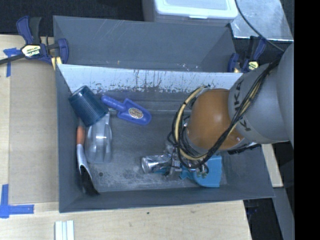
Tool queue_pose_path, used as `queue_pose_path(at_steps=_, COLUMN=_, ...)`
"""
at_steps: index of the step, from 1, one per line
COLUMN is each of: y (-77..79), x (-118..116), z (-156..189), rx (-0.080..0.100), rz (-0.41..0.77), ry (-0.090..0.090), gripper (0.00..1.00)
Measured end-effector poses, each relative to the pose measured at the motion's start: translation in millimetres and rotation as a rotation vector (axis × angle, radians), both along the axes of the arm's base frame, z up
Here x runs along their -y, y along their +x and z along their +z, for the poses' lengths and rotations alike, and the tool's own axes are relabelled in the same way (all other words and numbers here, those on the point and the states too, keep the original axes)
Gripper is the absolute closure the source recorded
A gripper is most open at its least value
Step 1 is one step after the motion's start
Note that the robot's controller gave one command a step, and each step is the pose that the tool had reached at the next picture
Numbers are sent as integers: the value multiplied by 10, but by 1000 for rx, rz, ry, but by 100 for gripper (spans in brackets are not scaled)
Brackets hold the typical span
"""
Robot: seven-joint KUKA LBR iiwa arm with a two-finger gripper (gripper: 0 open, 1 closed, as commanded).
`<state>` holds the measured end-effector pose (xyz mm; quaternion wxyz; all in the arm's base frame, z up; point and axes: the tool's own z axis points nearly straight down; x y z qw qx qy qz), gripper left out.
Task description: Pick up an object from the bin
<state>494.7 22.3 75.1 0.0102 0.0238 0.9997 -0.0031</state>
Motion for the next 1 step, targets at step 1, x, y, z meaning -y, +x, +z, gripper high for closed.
queue_pose_path(at_steps=1, y=33, x=-57, z=-3, rx=-2, rz=3, ry=-2, gripper=100)
